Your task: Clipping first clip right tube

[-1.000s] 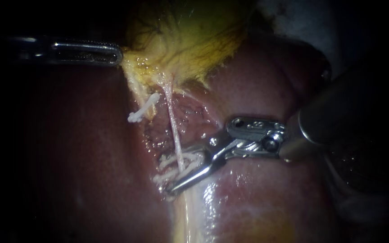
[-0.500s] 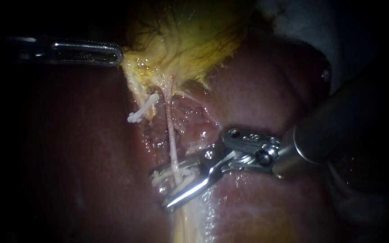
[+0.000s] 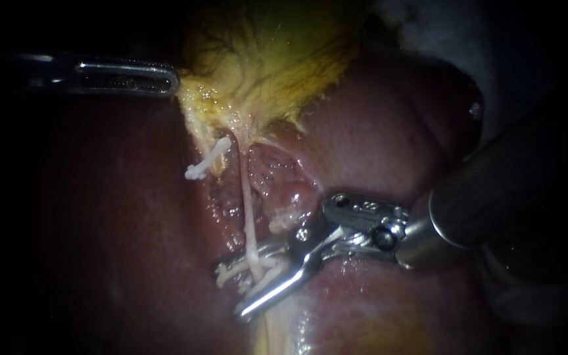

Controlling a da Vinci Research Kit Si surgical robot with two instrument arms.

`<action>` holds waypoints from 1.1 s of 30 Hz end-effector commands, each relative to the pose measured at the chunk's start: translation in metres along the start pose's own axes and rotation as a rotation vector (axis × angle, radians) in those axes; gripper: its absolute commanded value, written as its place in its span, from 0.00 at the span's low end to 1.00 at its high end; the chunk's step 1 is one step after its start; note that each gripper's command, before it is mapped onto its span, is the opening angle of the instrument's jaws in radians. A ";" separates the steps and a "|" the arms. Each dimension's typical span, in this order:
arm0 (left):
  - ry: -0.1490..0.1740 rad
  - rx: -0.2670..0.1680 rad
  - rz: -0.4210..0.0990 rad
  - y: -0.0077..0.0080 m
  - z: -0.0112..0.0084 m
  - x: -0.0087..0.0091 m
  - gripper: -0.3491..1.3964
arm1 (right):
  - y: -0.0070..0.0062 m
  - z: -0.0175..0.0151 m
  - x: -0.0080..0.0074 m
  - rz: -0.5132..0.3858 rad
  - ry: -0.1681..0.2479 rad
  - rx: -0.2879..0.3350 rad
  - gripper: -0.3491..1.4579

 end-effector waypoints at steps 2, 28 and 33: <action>0.000 0.000 0.000 0.0000 0.0000 0.0000 0.00 | 0.0000 -0.0001 0.0000 0.011 -0.001 -0.001 0.42; 0.000 0.000 0.000 0.0000 0.0000 0.0000 0.00 | 0.0004 -0.0005 0.0000 0.041 0.003 -0.009 0.16; 0.000 0.000 0.000 0.0000 0.0000 0.0000 0.00 | 0.0004 -0.0006 0.0000 0.041 0.011 -0.020 0.00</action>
